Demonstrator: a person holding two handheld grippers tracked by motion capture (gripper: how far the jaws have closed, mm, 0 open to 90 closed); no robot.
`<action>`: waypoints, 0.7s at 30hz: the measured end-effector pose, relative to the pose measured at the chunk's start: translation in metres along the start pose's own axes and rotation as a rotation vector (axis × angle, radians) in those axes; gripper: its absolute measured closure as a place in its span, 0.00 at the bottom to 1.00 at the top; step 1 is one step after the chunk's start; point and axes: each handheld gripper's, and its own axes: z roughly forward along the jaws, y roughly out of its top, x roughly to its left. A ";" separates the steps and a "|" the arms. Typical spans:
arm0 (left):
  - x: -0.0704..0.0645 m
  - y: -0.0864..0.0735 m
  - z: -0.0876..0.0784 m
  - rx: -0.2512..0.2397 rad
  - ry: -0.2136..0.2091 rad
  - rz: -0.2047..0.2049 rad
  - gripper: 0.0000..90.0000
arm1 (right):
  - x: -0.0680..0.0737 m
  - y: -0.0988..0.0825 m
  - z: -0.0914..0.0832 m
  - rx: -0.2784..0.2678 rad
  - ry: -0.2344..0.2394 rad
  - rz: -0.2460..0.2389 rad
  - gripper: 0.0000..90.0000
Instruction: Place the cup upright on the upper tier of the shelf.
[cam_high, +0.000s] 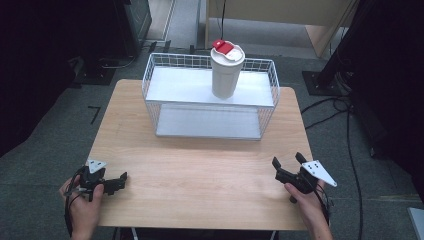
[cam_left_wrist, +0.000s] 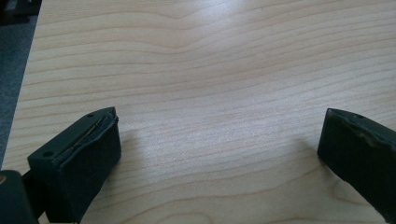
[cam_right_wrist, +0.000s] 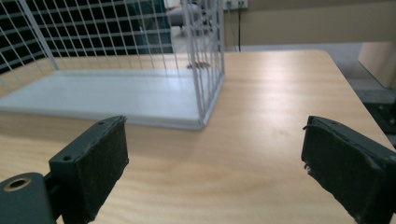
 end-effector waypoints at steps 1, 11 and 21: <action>0.000 0.000 0.000 0.000 0.000 0.000 0.00 | -0.002 -0.002 -0.002 0.007 -0.003 0.002 0.08; 0.000 0.000 0.000 0.000 0.000 0.000 0.00 | -0.027 -0.017 -0.028 0.111 -0.087 0.034 0.00; 0.000 0.000 0.000 0.000 0.000 0.000 0.00 | -0.044 -0.029 -0.044 0.303 -0.207 0.041 0.00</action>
